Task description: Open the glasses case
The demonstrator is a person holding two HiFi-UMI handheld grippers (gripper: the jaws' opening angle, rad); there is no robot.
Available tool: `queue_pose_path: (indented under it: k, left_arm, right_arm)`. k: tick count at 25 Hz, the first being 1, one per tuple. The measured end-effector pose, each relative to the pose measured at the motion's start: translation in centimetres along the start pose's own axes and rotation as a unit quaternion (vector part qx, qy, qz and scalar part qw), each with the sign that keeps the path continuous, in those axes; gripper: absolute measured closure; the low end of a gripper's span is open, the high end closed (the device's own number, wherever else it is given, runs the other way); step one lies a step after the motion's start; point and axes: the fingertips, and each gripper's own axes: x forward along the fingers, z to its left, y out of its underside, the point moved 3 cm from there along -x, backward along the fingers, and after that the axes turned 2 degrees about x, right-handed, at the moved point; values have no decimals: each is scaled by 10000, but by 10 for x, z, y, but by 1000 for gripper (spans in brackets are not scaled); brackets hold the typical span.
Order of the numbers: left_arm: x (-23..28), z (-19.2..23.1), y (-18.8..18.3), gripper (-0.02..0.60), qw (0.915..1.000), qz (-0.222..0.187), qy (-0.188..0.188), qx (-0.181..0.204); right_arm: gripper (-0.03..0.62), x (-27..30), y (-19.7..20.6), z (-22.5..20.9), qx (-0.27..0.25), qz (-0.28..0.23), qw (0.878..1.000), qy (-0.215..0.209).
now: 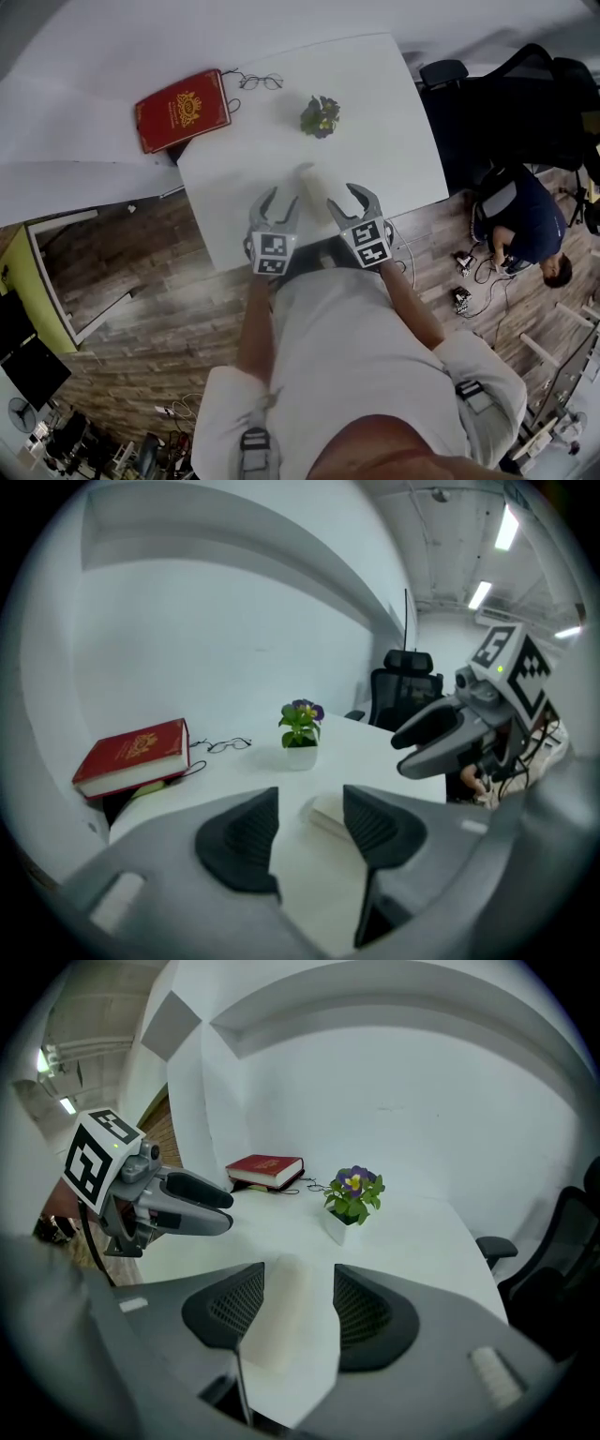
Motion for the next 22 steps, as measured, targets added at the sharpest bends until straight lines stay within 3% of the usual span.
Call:
queue_pose_path:
  k: [22]
  left_arm:
    - [36, 2, 42, 365, 9957, 452, 790, 196]
  right_arm:
    - [375, 41, 30, 26, -70, 767, 9970, -10]
